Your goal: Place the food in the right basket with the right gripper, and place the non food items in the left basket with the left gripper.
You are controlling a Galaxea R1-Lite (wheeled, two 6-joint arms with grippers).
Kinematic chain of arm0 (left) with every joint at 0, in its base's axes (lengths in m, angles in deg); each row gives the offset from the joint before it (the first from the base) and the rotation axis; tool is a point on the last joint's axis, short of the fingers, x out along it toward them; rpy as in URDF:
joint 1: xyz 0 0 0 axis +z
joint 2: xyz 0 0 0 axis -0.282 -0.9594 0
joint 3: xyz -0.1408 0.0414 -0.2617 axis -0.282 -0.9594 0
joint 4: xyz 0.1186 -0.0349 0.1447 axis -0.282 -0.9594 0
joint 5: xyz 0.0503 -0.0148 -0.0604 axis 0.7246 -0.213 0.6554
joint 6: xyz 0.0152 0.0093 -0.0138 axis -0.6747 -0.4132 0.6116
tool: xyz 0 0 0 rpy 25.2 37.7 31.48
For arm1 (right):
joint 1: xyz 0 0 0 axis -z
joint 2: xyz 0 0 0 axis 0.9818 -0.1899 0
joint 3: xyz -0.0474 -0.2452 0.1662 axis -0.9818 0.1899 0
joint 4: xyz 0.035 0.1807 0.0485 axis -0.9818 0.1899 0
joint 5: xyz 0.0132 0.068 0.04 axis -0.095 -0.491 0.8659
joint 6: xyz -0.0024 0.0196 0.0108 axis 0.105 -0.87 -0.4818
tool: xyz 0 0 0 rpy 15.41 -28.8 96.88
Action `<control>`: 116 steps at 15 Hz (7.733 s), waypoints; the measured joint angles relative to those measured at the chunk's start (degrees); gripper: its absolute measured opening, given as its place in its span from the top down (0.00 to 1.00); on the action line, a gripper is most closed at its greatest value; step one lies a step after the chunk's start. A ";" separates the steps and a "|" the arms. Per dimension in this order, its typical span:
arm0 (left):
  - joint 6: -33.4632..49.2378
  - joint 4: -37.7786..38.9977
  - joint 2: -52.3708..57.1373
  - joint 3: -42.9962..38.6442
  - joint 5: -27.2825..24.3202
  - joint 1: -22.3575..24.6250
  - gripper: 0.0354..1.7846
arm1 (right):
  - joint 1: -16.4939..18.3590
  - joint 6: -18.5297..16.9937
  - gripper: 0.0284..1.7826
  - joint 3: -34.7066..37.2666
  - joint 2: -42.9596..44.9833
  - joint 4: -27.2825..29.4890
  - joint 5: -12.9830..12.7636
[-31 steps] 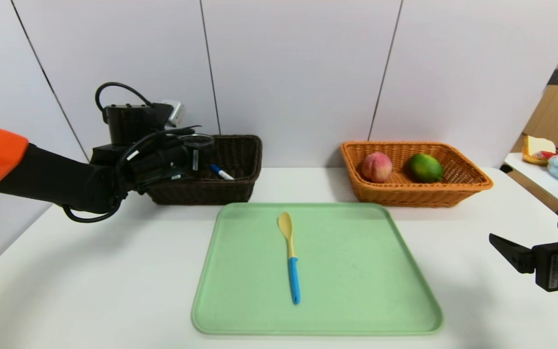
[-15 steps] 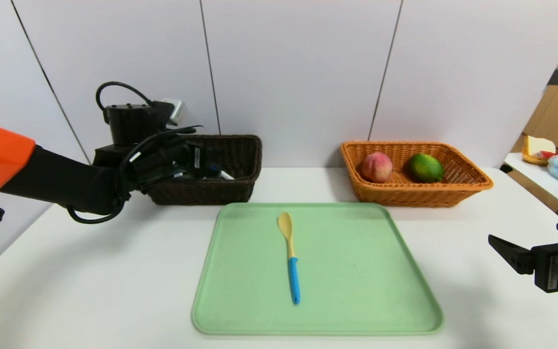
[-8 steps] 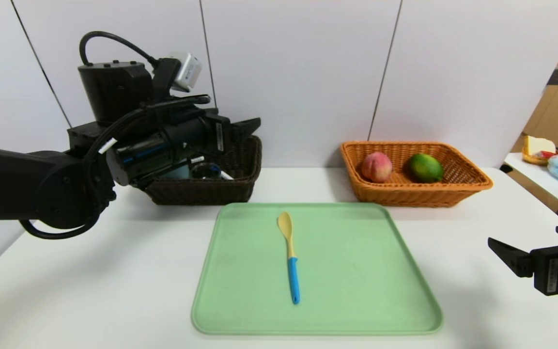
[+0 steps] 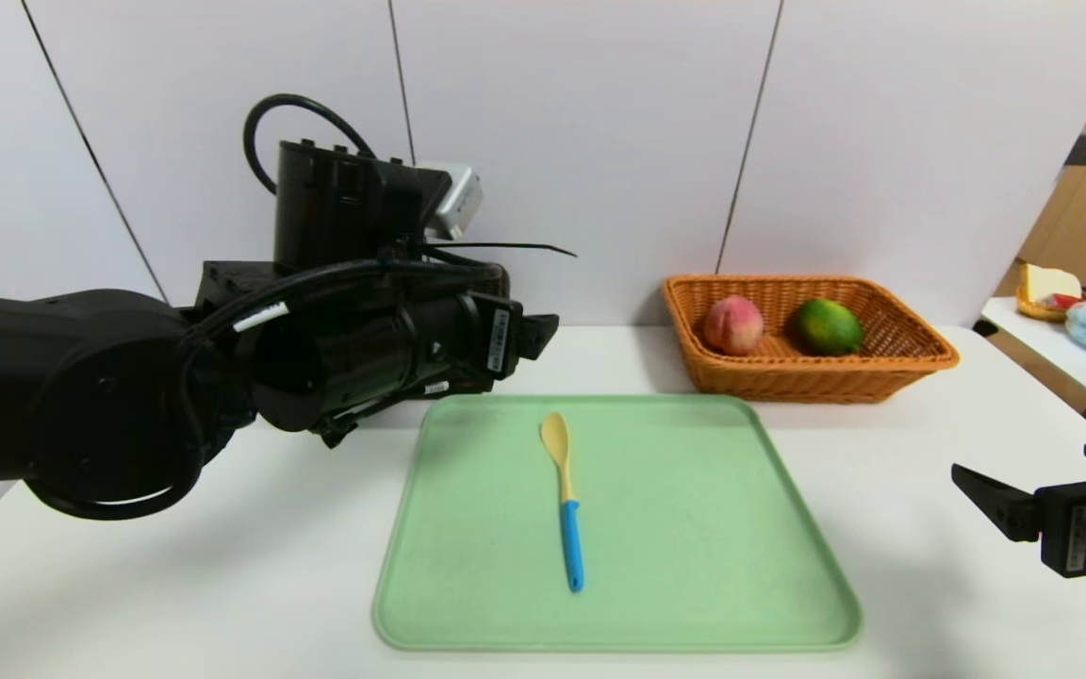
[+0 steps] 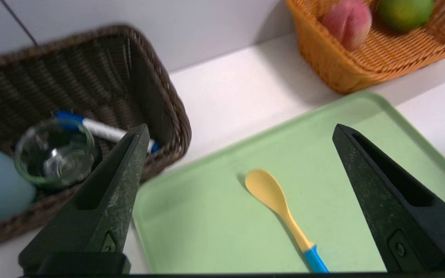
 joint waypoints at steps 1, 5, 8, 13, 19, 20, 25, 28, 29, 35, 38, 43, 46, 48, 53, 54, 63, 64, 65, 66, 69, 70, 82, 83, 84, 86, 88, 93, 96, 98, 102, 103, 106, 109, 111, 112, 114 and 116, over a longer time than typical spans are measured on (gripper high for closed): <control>2.76 -5.38 -0.52 1.96 0.41 -0.44 0.06 | 0.00 0.00 0.05 0.30 0.05 -0.77 0.00; 15.01 -21.57 -5.02 9.53 0.49 -2.26 0.06 | 0.00 -0.52 0.05 1.71 0.09 -3.04 0.00; 18.09 -22.36 -9.53 11.17 0.49 -3.15 0.06 | -0.06 -0.46 0.05 1.85 0.13 -3.89 0.02; 18.92 -22.37 -14.82 11.35 0.49 -3.36 0.06 | -0.44 -0.46 0.05 1.85 0.09 -5.23 0.02; 19.11 -23.33 -16.46 9.56 0.51 -4.57 0.06 | -0.63 -0.55 0.05 1.71 -0.04 -5.38 0.11; 19.93 -23.36 -16.70 9.18 0.51 -4.99 0.06 | -0.63 -0.55 0.05 1.63 -0.06 -5.40 0.13; 22.27 -23.08 -18.38 8.92 0.22 -7.33 0.06 | -0.61 -0.55 0.05 1.60 -0.15 -5.40 0.85; 22.27 -22.97 -18.97 8.94 0.30 -8.18 0.06 | -0.61 -0.55 0.05 1.60 -0.26 -5.38 0.91; 22.27 -23.00 -19.08 8.87 0.29 -8.22 0.06 | -0.61 -0.57 0.05 1.60 -0.30 -5.40 0.94; 21.83 -22.89 -19.21 7.85 0.88 -8.42 0.06 | -0.61 -0.57 0.05 1.52 -0.74 -5.45 0.96; 21.75 -22.06 -19.13 7.11 1.01 -8.44 0.26 | -0.61 -0.60 0.05 1.52 -0.83 -5.46 1.38; 21.72 -22.14 -19.10 7.02 0.88 -8.63 0.56 | -0.61 -0.57 0.05 1.27 -0.85 -5.40 1.77; 21.75 -22.25 -19.10 6.91 0.77 -8.81 0.99 | -0.61 -0.57 0.05 1.24 -0.96 -5.38 1.77; 21.75 -22.22 -19.10 6.86 0.82 -8.84 0.99 | -0.61 -0.57 0.05 1.24 -1.05 -5.38 1.77; 20.93 -22.06 -18.27 7.14 1.89 -8.79 0.99 | -0.61 -0.55 0.05 1.18 -1.16 -5.38 1.77; 18.88 -21.24 -17.40 7.67 3.00 -8.63 0.99 | -0.61 -0.55 0.05 1.19 -1.18 -5.38 1.77; -3.85 -10.78 -5.01 11.57 5.07 2.13 0.99 | -0.61 -0.17 0.05 1.24 -1.46 -5.40 1.77; -6.13 -8.42 -4.60 11.76 5.06 4.24 0.99 | -0.61 -0.13 0.05 1.27 -1.46 -5.38 1.74; -8.61 -4.99 -4.55 11.89 4.96 6.49 0.99 | -0.61 -0.06 0.05 1.27 -1.49 -5.38 1.74; -10.90 -0.63 -5.07 11.93 4.79 8.80 0.99 | -0.61 -0.05 0.05 1.27 -1.49 -5.38 1.77; -12.36 11.61 -8.98 11.80 4.66 13.31 0.99 | -0.61 -0.05 0.05 1.27 -1.49 -5.38 1.74; -12.21 14.75 -10.64 11.65 4.60 14.31 0.99 | -0.61 -0.02 0.05 1.27 -1.49 -5.38 1.74; -12.17 32.65 -30.07 15.69 4.85 18.81 0.99 | -0.63 -0.11 0.05 1.52 -1.49 -5.40 1.77; -12.19 31.95 -30.45 15.76 5.06 19.03 0.99 | -0.66 -0.11 0.05 1.49 -1.49 -5.38 1.77; -12.14 31.73 -30.68 15.76 5.03 19.27 0.99 | -0.68 -0.11 0.05 1.49 -1.49 -5.38 1.74; -11.89 33.55 -30.93 15.93 5.01 19.60 0.77 | -0.69 -0.11 0.05 1.49 -1.49 -5.38 1.77; -11.89 35.07 -31.09 15.93 4.96 19.76 0.61 | -0.69 -0.11 0.05 1.44 -1.44 -5.42 1.77; -11.78 34.46 -28.64 15.69 4.82 19.87 0.34 | -0.69 -0.05 0.05 1.16 -0.63 -5.42 1.77; -11.70 30.79 -21.31 13.97 4.84 20.10 0.24 | -0.69 -0.22 0.05 -0.38 1.40 -5.35 1.72; -11.84 26.93 -13.75 10.39 5.12 20.82 0.20 | -1.00 -0.20 0.05 -3.28 3.24 -5.16 1.68; -11.64 21.94 4.33 -3.32 8.35 23.03 0.14 | -0.35 2.32 0.05 -7.06 7.02 -4.50 1.38; -11.59 21.46 9.07 -7.74 8.86 24.39 0.13 | 0.22 3.19 0.05 -7.16 8.52 -3.86 1.40; -11.67 20.93 21.03 -18.19 8.95 29.59 0.10 | 2.65 4.85 0.05 -7.19 13.58 -1.38 1.68; -11.64 20.81 33.60 -28.76 5.29 36.23 0.08 | 4.41 5.22 0.05 -6.94 22.38 5.64 2.49; -11.01 20.74 41.35 -35.10 2.00 39.17 0.07 | 4.91 5.32 0.05 -7.39 29.66 13.79 3.91; -10.46 20.65 44.65 -37.35 1.12 40.13 0.07 | 5.05 5.38 0.05 -7.79 33.12 17.99 4.52; -9.83 20.65 50.73 -41.66 0.49 41.28 0.07 | 5.16 5.63 0.05 -8.24 39.33 25.54 5.05; -9.28 20.57 57.03 -47.12 0.30 41.75 0.06 | 5.51 5.73 0.05 -8.46 45.12 31.90 4.94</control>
